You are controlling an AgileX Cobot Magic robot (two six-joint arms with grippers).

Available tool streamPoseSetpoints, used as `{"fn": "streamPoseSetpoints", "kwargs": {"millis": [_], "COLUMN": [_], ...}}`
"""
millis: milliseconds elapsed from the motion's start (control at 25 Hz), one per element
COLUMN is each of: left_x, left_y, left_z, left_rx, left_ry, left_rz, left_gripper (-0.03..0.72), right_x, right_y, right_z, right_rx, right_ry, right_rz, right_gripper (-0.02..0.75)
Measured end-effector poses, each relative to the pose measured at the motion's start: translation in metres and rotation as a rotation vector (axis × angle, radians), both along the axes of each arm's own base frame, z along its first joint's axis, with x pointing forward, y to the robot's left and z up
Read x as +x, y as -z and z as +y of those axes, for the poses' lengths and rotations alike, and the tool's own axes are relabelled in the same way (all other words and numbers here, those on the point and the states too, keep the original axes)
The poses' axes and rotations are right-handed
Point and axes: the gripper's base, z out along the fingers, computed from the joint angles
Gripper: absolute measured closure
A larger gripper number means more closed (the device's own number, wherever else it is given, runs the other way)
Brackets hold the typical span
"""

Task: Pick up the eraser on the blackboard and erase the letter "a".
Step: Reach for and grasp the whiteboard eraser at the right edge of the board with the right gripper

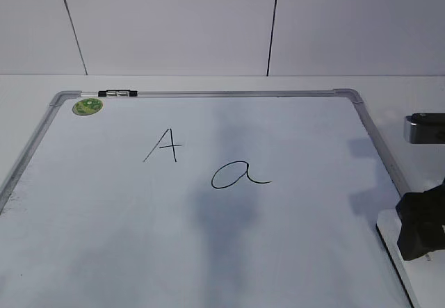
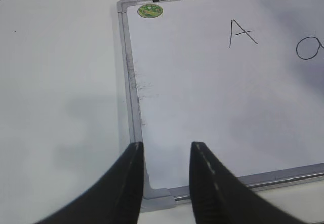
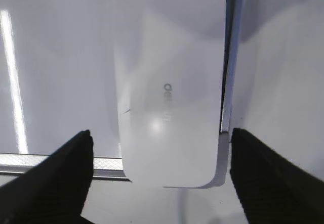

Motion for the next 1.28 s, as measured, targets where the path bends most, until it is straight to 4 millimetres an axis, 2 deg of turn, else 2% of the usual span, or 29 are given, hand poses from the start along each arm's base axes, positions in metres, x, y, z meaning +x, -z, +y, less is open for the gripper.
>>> {"fn": "streamPoseSetpoints", "kwargs": {"millis": [400,800,1280], "left_x": [0.000,0.000,0.000], "left_y": [0.000,0.000,0.000], "left_z": [0.000,0.000,0.000], "left_rx": [0.000,0.000,0.000], "left_ry": [0.000,0.000,0.000], "left_rz": [0.000,0.000,0.000], "left_gripper": [0.454,0.454,0.454], "right_x": [0.007,0.014,0.019], "right_y": [0.002,0.018,0.027], "right_z": [0.001,0.003,0.004], "right_rx": [-0.002,-0.017,-0.023], "right_ry": [-0.051,-0.054,-0.031], "right_rz": [-0.051,0.010,0.022], "right_gripper": [0.070,0.070,0.070]}}
